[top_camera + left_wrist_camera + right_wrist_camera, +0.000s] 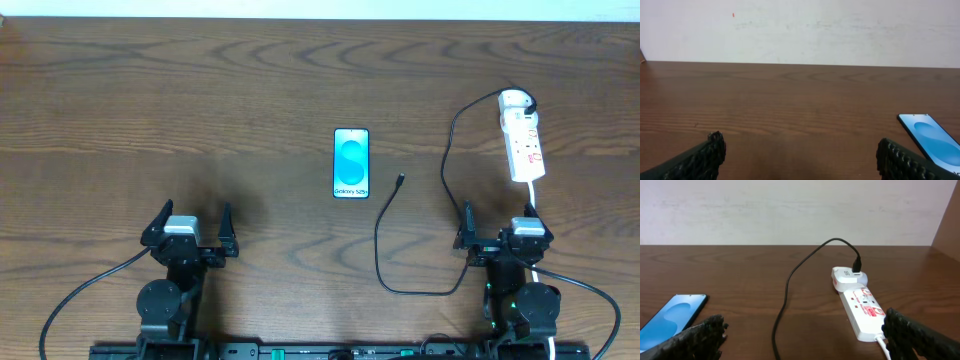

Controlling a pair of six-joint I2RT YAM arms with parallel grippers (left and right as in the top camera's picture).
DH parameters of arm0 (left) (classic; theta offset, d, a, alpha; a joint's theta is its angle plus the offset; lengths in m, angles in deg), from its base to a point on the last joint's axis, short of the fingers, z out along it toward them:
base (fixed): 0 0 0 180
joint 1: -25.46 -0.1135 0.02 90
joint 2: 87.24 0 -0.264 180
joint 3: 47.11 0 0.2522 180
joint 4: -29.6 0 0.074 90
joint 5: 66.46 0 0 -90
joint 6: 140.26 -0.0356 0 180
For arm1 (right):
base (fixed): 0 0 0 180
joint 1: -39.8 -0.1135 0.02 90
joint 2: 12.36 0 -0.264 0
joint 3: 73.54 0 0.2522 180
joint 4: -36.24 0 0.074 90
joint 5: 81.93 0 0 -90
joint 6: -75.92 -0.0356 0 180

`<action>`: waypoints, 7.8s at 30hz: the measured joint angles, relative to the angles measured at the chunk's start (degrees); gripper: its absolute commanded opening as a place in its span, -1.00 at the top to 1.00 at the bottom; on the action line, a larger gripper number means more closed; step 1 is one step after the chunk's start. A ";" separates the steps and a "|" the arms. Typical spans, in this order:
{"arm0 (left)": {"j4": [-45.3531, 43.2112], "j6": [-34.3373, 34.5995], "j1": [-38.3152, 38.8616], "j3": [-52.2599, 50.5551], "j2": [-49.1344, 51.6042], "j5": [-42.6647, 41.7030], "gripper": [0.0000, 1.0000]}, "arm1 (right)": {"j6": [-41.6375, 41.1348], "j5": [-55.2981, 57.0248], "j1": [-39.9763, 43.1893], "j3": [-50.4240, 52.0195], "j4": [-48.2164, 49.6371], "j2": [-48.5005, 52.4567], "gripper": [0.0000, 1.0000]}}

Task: Plug charger to phone and switch on socket

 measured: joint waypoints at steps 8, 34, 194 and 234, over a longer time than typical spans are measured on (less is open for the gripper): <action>0.00 -0.02 0.00 0.00 0.00 0.00 -0.96 | 0.00 0.00 0.00 0.00 0.00 0.00 -0.99; 0.00 -0.02 0.00 0.00 0.00 0.00 -0.96 | 0.00 0.02 0.00 0.00 0.00 0.00 -0.98; 79.28 29.05 26.86 116.08 120.76 -5.44 -0.96 | 0.02 0.02 0.00 0.00 0.02 0.00 -0.99; 61.13 34.53 33.33 116.76 135.75 2.12 -0.96 | 0.02 0.02 0.00 0.00 0.04 0.00 -0.99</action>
